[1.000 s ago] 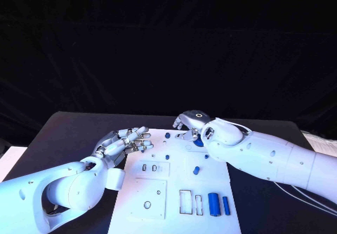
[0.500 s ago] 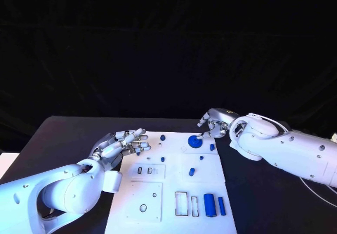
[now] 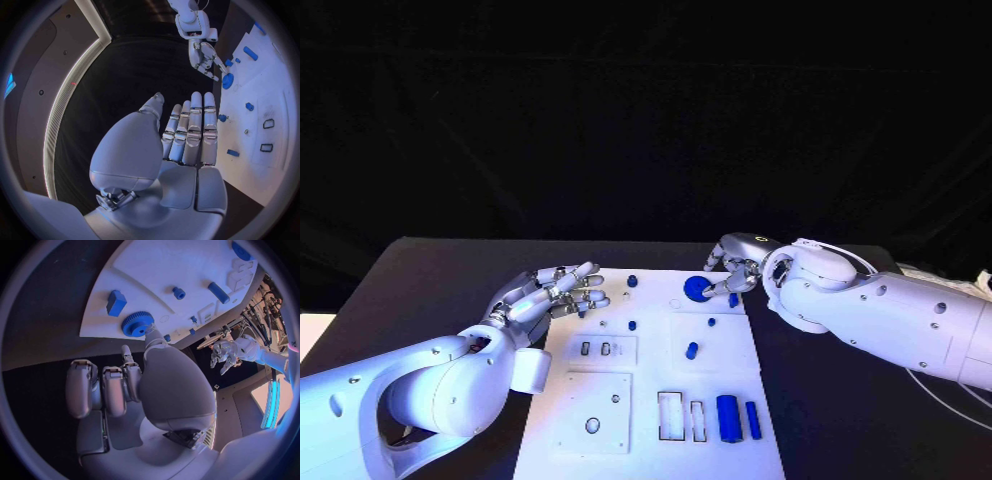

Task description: Assemble the parts on the task board

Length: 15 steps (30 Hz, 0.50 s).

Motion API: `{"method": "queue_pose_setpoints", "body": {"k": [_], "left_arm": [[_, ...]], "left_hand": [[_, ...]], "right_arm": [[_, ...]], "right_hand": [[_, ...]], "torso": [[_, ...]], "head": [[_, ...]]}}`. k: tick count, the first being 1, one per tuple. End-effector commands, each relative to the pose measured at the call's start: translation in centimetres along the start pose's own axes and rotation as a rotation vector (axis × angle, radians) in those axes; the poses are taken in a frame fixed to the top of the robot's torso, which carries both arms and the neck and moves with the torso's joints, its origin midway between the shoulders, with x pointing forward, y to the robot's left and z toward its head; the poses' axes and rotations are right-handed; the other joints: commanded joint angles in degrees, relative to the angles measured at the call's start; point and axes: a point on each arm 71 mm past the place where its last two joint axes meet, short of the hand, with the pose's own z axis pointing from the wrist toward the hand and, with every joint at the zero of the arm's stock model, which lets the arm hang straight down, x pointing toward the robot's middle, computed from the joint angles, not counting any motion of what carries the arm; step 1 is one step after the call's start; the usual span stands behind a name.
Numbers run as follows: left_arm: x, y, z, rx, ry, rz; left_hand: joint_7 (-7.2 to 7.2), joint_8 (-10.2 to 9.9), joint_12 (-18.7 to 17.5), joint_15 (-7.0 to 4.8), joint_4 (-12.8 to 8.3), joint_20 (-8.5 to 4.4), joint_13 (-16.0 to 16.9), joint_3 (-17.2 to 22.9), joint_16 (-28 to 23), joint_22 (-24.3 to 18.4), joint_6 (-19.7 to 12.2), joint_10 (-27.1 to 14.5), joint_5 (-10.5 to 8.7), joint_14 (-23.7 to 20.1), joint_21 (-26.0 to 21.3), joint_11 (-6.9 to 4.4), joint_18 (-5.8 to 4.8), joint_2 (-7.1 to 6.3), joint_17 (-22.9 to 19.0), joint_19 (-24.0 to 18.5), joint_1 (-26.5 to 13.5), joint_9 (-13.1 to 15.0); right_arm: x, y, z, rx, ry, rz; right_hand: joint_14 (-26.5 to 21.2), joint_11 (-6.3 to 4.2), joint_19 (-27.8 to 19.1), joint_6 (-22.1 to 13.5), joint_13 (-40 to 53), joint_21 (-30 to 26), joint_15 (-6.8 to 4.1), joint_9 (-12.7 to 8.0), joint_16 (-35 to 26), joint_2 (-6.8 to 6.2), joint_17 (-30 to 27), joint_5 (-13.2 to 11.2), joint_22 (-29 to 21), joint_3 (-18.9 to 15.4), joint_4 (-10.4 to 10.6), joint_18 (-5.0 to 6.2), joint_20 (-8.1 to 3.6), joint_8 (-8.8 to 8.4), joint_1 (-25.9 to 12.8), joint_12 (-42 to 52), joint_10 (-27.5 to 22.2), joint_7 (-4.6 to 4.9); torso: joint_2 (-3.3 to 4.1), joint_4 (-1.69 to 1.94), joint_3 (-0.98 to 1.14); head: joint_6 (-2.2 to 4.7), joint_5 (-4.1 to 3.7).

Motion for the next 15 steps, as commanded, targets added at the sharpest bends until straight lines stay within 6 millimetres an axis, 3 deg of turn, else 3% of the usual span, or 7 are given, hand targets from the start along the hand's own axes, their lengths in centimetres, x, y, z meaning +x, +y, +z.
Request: {"method": "queue_pose_setpoints", "body": {"k": [1, 15], "left_arm": [[0.28, -0.06, 0.08, 0.005, 0.023, -0.01], [0.25, -0.02, 0.15, 0.002, 0.022, -0.01]], "left_hand": [[0.29, -0.27, -0.2, 0.31, -0.32, 0.37, -0.05, 0.08, -0.39, -0.05, -0.28, -0.19, -0.23, -0.05, -0.28, 0.23, 0.71, 0.03, 0.09, 0.08, 0.2, -0.07], [0.29, -0.34, -0.28, 0.3, -0.49, 0.38, -0.04, 0.21, -0.5, -0.12, -0.29, -0.2, -0.18, -0.02, -0.33, 0.23, 0.73, 0.24, 0.15, 0.11, 0.39, -0.06]], "right_arm": [[0.45, 0.22, 0.2, -0.004, 0.014, -0.058], [1.0, 0.98, 0.76, -0.027, 0.015, -0.063]], "right_hand": [[4.72, -0.04, 0.6, 0.36, 7.93, 0.31, 0.29, 0.11, 0.41, 0.38, 8.13, 0.36, 0.2, 0.16, 0.15, -0.94, 0.03, -0.18, 0.69, 1.04, 2.88, 0.27], [4.87, -0.06, 1.0, 1.49, 10.98, 0.78, 0.26, 0.27, 0.78, 2.14, 9.02, 0.77, 1.18, 1.15, -0.72, -1.12, 0.05, 0.06, 1.45, 4.07, 4.14, 0.19]], "torso": [[0.02, 0.02, -0.05], [0.04, 0.04, -0.09]], "head": [[-0.15, 0.14], [-0.38, 0.16]]}}
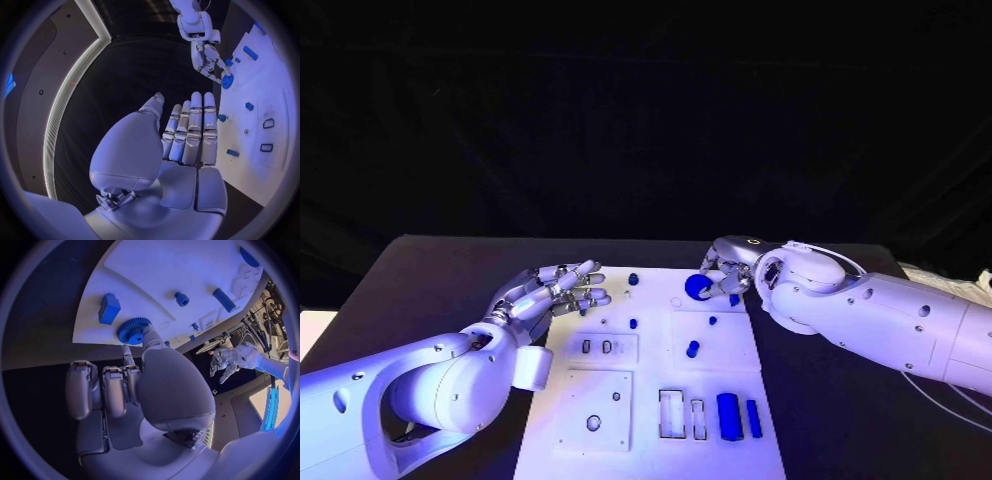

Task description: Assemble the parts on the task board

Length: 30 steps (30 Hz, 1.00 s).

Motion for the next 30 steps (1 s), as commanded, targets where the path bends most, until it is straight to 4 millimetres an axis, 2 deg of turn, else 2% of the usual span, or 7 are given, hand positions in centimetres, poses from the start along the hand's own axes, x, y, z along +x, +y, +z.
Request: {"method": "queue_pose_setpoints", "body": {"k": [1, 5, 17, 21, 24, 30], "left_arm": [[0.3, -0.1, 0.0, 0.003, 0.022, -0.01], [0.3, 0.0, 0.1, 0.001, 0.022, -0.01], [0.3, 0.0, 0.1, -0.004, 0.023, -0.01], [0.2, 0.0, 0.1, -0.005, 0.023, -0.01], [0.2, 0.0, 0.1, -0.006, 0.023, -0.01], [0.2, 0.0, 0.1, -0.01, 0.023, -0.01]], "left_hand": [[0.29, -0.35, -0.29, 0.3, -0.35, 0.38, -0.04, 0.07, -0.29, -0.06, -0.29, -0.2, -0.18, -0.02, -0.34, 0.23, 0.72, 0.24, 0.1, 0.11, 0.41, -0.06], [0.29, -0.39, -0.32, 0.29, -0.43, 0.38, -0.04, 0.12, -0.34, -0.08, -0.31, -0.21, -0.17, 0.0, -0.36, 0.23, 0.73, 0.3, 0.13, 0.12, 0.5, -0.06], [0.32, -0.5, -0.44, 0.3, -0.68, 0.38, -0.04, 0.28, -0.49, -0.16, -0.36, -0.26, -0.15, -0.02, -0.43, 0.25, 0.73, 0.43, 0.19, 0.14, 0.76, -0.05], [0.32, -0.52, -0.46, 0.3, -0.73, 0.38, -0.04, 0.31, -0.53, -0.17, -0.37, -0.28, -0.15, -0.02, -0.44, 0.25, 0.73, 0.46, 0.2, 0.15, 0.81, -0.05], [0.33, -0.55, -0.49, 0.31, -0.78, 0.38, -0.04, 0.35, -0.56, -0.19, -0.38, -0.3, -0.14, -0.03, -0.45, 0.25, 0.74, 0.49, 0.21, 0.15, 0.87, -0.05], [0.36, -0.61, -0.55, 0.32, -0.89, 0.39, -0.05, 0.41, -0.64, -0.23, -0.42, -0.36, -0.14, -0.05, -0.49, 0.28, 0.73, 0.52, 0.23, 0.15, 0.97, -0.06]], "right_arm": [[0.1, 0.2, 0.1, -0.015, 0.007, -0.025], [0.2, 0.6, 0.2, -0.029, 0.004, -0.027], [0.8, 0.7, 0.5, -0.028, 0.037, -0.05], [1.1, 0.6, 0.5, -0.024, 0.052, -0.072], [1.3, 0.6, 0.4, -0.02, 0.064, -0.089], [1.4, 0.5, 0.3, -0.019, 0.065, -0.104]], "right_hand": [[4.89, -0.08, 0.45, 0.59, 11.22, 0.38, 0.25, 0.09, 0.38, 0.85, 9.14, 0.12, 0.24, 0.59, -0.11, -1.14, -0.16, 0.1, 0.06, 0.62, 4.25, 0.02], [4.96, -0.14, 0.67, 1.3, 11.95, 0.62, 0.16, 0.16, 0.54, 1.42, 9.55, -0.88, 0.74, 1.43, -0.68, -1.24, -0.23, 0.21, 0.5, 1.37, 4.6, -0.08], [5.08, -0.28, 0.91, 2.12, 12.34, 0.87, 0.06, 0.26, 0.77, 1.8, 10.19, -1.11, 1.27, 2.12, -1.12, -1.34, -0.31, 0.37, 0.63, 1.76, 4.79, -0.26], [5.14, -0.47, 1.09, 2.95, 12.67, 1.07, -0.07, 0.34, 0.91, 2.01, 10.55, -1.81, 1.69, 3.02, -2.15, -1.41, -0.43, 0.52, 1.49, 2.09, 4.96, -0.46], [5.17, -0.54, 1.18, 3.31, 12.94, 1.19, -0.14, 0.3, 0.99, 1.92, 10.77, -3.54, 1.95, 4.27, -3.13, -1.46, -0.51, 0.4, 2.26, 2.35, 5.09, -0.51], [5.17, -0.52, 1.19, 3.31, 12.92, 1.23, -0.12, 0.22, 1.0, 1.52, 10.79, -3.66, 2.03, 4.93, -3.64, -1.48, -0.51, 0.2, 2.47, 2.29, 5.06, -0.47]], "torso": [[0.02, 0.0, -0.01], [0.02, 0.03, 0.02], [0.06, 0.02, 0.02], [0.03, -0.01, 0.03], [0.04, 0.03, 0.03], [0.03, 0.02, 0.05]], "head": [[-0.09, 0.03], [-0.16, 0.13], [-0.35, 0.22], [-0.47, 0.34], [-0.55, 0.28], [-0.57, 0.28]]}}
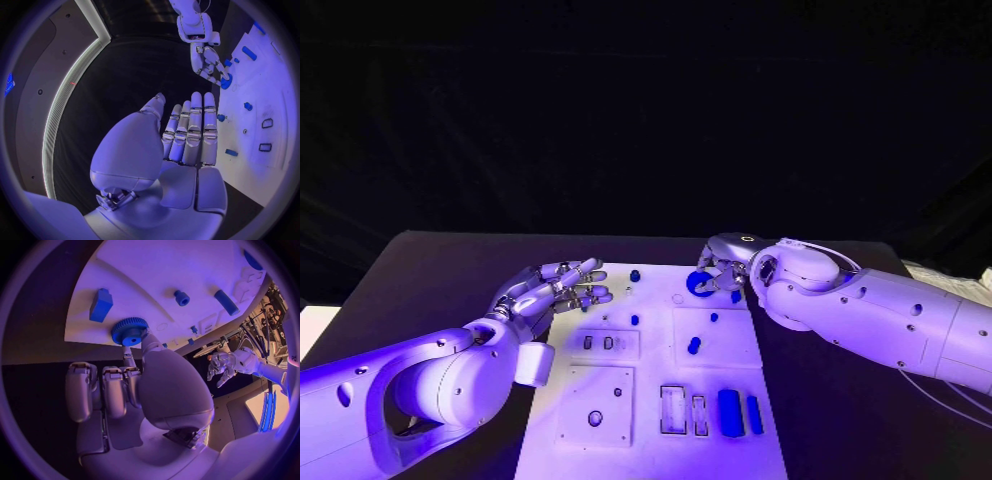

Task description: Assemble the parts on the task board

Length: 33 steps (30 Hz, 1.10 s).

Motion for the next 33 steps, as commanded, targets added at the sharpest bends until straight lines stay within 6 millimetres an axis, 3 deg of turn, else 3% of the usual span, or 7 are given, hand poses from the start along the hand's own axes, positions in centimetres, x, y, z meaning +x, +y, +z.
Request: {"method": "queue_pose_setpoints", "body": {"k": [1, 12, 19, 22, 33], "left_arm": [[0.2, -0.1, 0.0, 0.001, 0.022, -0.009], [0.2, 0.0, 0.0, -0.001, 0.023, -0.01], [0.2, 0.0, 0.1, -0.001, 0.023, -0.01], [0.3, 0.0, 0.1, -0.001, 0.025, -0.011], [0.4, 0.0, 0.1, -0.003, 0.029, -0.012]], "left_hand": [[0.16, -0.38, -0.27, 0.32, -0.43, 0.39, -0.06, -0.06, -0.22, -0.11, -0.23, -0.21, -0.14, -0.06, -0.29, 0.12, 0.73, 0.06, 0.07, 0.14, 0.52, -0.06], [0.19, -0.44, -0.33, 0.35, -0.53, 0.4, -0.07, 0.0, -0.33, -0.15, -0.27, -0.28, -0.14, -0.12, -0.34, 0.15, 0.72, 0.09, 0.09, 0.12, 0.6, -0.06], [0.2, -0.47, -0.36, 0.37, -0.59, 0.41, -0.07, 0.04, -0.4, -0.18, -0.28, -0.31, -0.14, -0.16, -0.37, 0.17, 0.72, 0.11, 0.09, 0.1, 0.65, -0.06], [0.2, -0.47, -0.36, 0.37, -0.59, 0.41, -0.07, 0.04, -0.4, -0.18, -0.28, -0.31, -0.14, -0.16, -0.37, 0.17, 0.72, 0.11, 0.09, 0.1, 0.65, -0.06], [0.2, -0.47, -0.36, 0.37, -0.59, 0.41, -0.07, 0.04, -0.4, -0.18, -0.28, -0.31, -0.14, -0.16, -0.37, 0.17, 0.72, 0.11, 0.09, 0.1, 0.65, -0.06]], "right_arm": [[1.1, -0.4, -0.2, 0.011, 0.057, -0.052], [0.2, 1.0, -0.4, -0.053, -0.073, -0.01], [-0.5, 3.2, -0.6, -0.113, -0.149, -0.002], [-0.7, 4.3, -0.6, -0.137, -0.174, 0.001], [-1.0, 8.9, -0.3, -0.235, -0.211, 0.006]], "right_hand": [[5.19, -0.32, 0.43, 0.23, 12.99, 0.25, -0.11, -0.03, 0.33, -0.05, 10.93, -0.03, 1.49, 0.63, -0.17, -0.64, -0.09, -0.24, 0.65, 0.21, 4.88, 0.02], [5.36, -1.51, 1.57, 3.93, 15.01, 1.21, -0.99, 0.52, 0.65, 2.53, 11.84, 1.64, 3.67, 6.21, -2.87, -1.06, -0.75, 0.92, 3.09, 2.61, 6.11, -1.33], [5.38, -1.63, 1.9, 4.14, 15.0, 1.47, -1.14, 0.52, 0.7, 2.28, 12.0, 2.18, 4.29, 7.35, -3.49, -1.2, -0.98, 0.75, 2.6, 2.6, 6.1, -1.42], [5.4, -1.64, 2.02, 4.17, 14.98, 1.57, -1.17, 0.5, 0.73, 2.14, 12.09, 2.57, 4.52, 8.11, -4.04, -1.24, -1.05, 0.6, 2.54, 2.58, 6.09, -1.41], [5.4, -1.59, 2.41, 4.2, 14.97, 1.87, -1.15, 0.46, 0.74, 1.76, 12.12, 2.56, 5.24, 9.04, -4.5, -1.4, -1.06, 0.32, 1.6, 2.56, 6.08, -1.33]], "torso": [[-0.01, 0.0, 0.04], [0.02, 0.09, 0.0], [-0.02, 0.05, -0.05], [-0.05, 0.16, -0.17], [0.01, 0.15, -0.09]], "head": [[-0.03, -0.03], [-0.12, -0.13], [0.01, 0.07], [0.17, -0.04], [0.23, 0.87]]}}
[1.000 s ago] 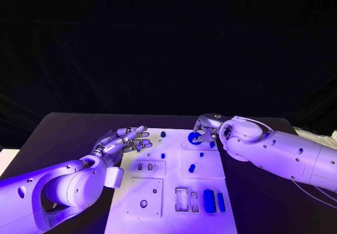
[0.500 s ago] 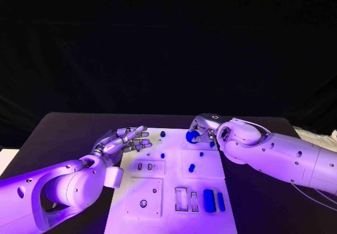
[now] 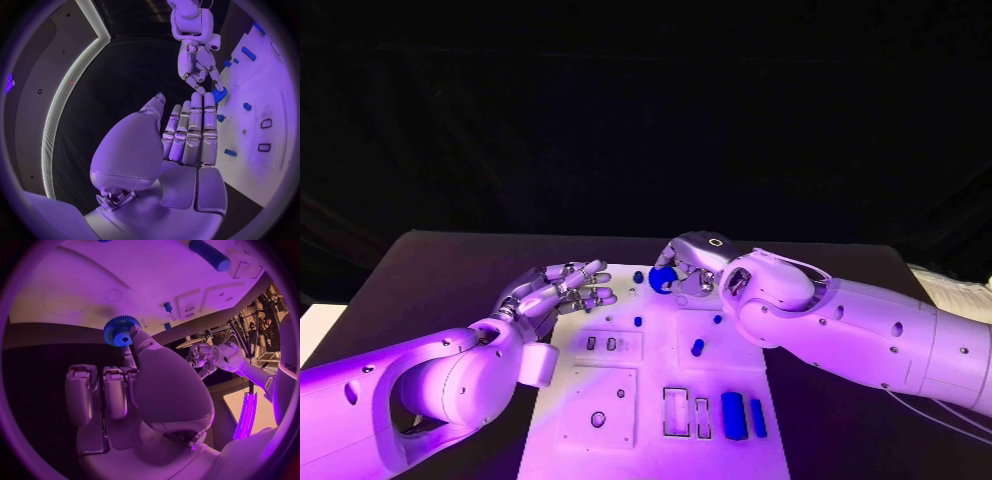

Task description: Assemble the parts on the task board

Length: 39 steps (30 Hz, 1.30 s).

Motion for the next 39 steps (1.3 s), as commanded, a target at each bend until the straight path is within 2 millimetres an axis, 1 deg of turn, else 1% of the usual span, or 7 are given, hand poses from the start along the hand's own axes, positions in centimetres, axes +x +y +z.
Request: {"method": "queue_pose_setpoints", "body": {"k": [1, 8, 14, 28, 31, 34, 39], "left_arm": [[0.3, -0.1, 0.0, 0.004, 0.025, -0.011], [0.4, -0.1, 0.0, 0.004, 0.027, -0.011], [0.5, 0.0, 0.1, 0.004, 0.029, -0.012], [0.5, 0.0, 0.1, 0.004, 0.03, -0.012], [0.5, 0.0, 0.1, 0.003, 0.029, -0.012], [0.5, 0.0, 0.1, 0.003, 0.029, -0.012], [0.5, 0.0, 0.1, 0.003, 0.029, -0.012]], "left_hand": [[0.2, -0.26, -0.36, 0.37, -0.27, 0.41, -0.07, 0.04, -0.39, -0.06, -0.28, -0.27, -0.14, -0.16, -0.37, 0.13, 0.71, 0.11, 0.06, 0.1, 0.65, -0.06], [0.23, -0.3, -0.4, 0.39, -0.36, 0.43, -0.07, 0.1, -0.51, -0.1, -0.3, -0.31, -0.14, -0.22, -0.43, 0.16, 0.71, 0.14, 0.07, 0.06, 0.69, -0.06], [0.23, -0.3, -0.4, 0.39, -0.36, 0.43, -0.07, 0.1, -0.51, -0.1, -0.3, -0.31, -0.14, -0.22, -0.43, 0.16, 0.71, 0.14, 0.07, 0.06, 0.69, -0.06], [0.23, -0.3, -0.4, 0.39, -0.36, 0.43, -0.07, 0.1, -0.51, -0.1, -0.3, -0.31, -0.14, -0.22, -0.43, 0.16, 0.71, 0.14, 0.07, 0.06, 0.69, -0.06], [0.25, -0.34, -0.42, 0.41, -0.41, 0.45, -0.07, 0.11, -0.58, -0.14, -0.32, -0.34, -0.15, -0.24, -0.47, 0.18, 0.7, 0.14, 0.08, 0.04, 0.7, -0.05], [0.25, -0.34, -0.43, 0.42, -0.41, 0.45, -0.07, 0.12, -0.58, -0.14, -0.32, -0.34, -0.15, -0.25, -0.48, 0.18, 0.7, 0.14, 0.08, 0.04, 0.7, -0.05], [0.25, -0.34, -0.43, 0.42, -0.41, 0.45, -0.07, 0.12, -0.58, -0.14, -0.32, -0.34, -0.15, -0.25, -0.48, 0.18, 0.7, 0.14, 0.08, 0.04, 0.7, -0.05]], "right_arm": [[-0.2, 1.2, 0.3, -0.033, -0.034, -0.02], [0.7, 2.8, 1.5, -0.063, -0.017, -0.016], [1.8, 3.3, 2.4, -0.067, 0.005, -0.018], [3.4, 3.4, 3.2, -0.058, 0.072, -0.031], [3.4, 3.4, 3.2, -0.056, 0.073, -0.031], [3.4, 3.3, 3.3, -0.053, 0.067, -0.025], [3.4, 3.3, 3.3, -0.052, 0.062, -0.019]], "right_hand": [[5.39, -0.46, 1.0, 3.21, 14.97, 0.29, -0.5, 0.64, 0.27, -0.1, 12.04, 0.08, 5.32, 0.47, 0.07, -0.81, -0.05, 0.46, -0.6, 0.26, 5.98, -1.41], [5.39, -0.41, 1.06, 3.15, 14.96, 0.33, -0.47, 0.6, 0.26, -0.3, 12.01, -0.34, 5.44, 0.91, -0.1, -0.84, -0.02, 0.27, -1.22, 0.24, 5.97, -1.37], [5.36, -0.37, 1.1, 3.04, 14.87, 0.37, -0.44, 0.56, 0.21, -0.41, 11.85, -0.51, 5.52, 1.18, -0.2, -0.85, 0.0, 0.12, -1.55, 0.11, 5.91, -1.31], [5.29, 0.07, 1.11, 2.0, 14.42, 0.37, -0.09, 0.22, 0.09, -1.6, 11.52, -1.76, 5.58, 1.8, -0.35, -0.86, 0.26, -0.73, -3.91, -0.51, 5.61, -0.8], [5.26, 0.46, 1.08, 0.66, 13.96, 0.34, 0.21, -0.13, 0.04, -2.22, 11.4, -2.47, 5.54, 1.75, -0.09, -0.86, 0.47, -1.04, -5.06, -1.16, 5.3, -0.32], [5.27, 1.42, 0.97, -3.5, 12.09, 0.25, 1.02, -0.88, 0.05, -3.8, 11.45, -3.13, 5.38, 0.83, 0.68, -0.84, 1.14, -1.07, -7.3, -3.88, 3.95, 0.74], [5.28, 1.88, 0.91, -5.49, 11.61, 0.21, 1.49, -0.86, 0.08, -4.45, 11.57, -5.2, 5.33, 0.13, 1.43, -0.81, 1.69, -1.01, -8.49, -4.64, 3.58, 1.18]], "torso": [[0.02, 0.05, -0.02], [0.09, -0.01, 0.07], [0.13, 0.31, 0.08], [0.13, 0.08, 0.15], [0.11, 0.08, 0.15], [0.1, 0.08, 0.12], [0.14, 0.11, 0.14]], "head": [[0.05, 0.27], [-0.06, 0.7], [-0.32, 0.69], [-0.53, 1.12], [-0.53, 1.17], [-0.56, 1.15], [-0.46, 1.16]]}}
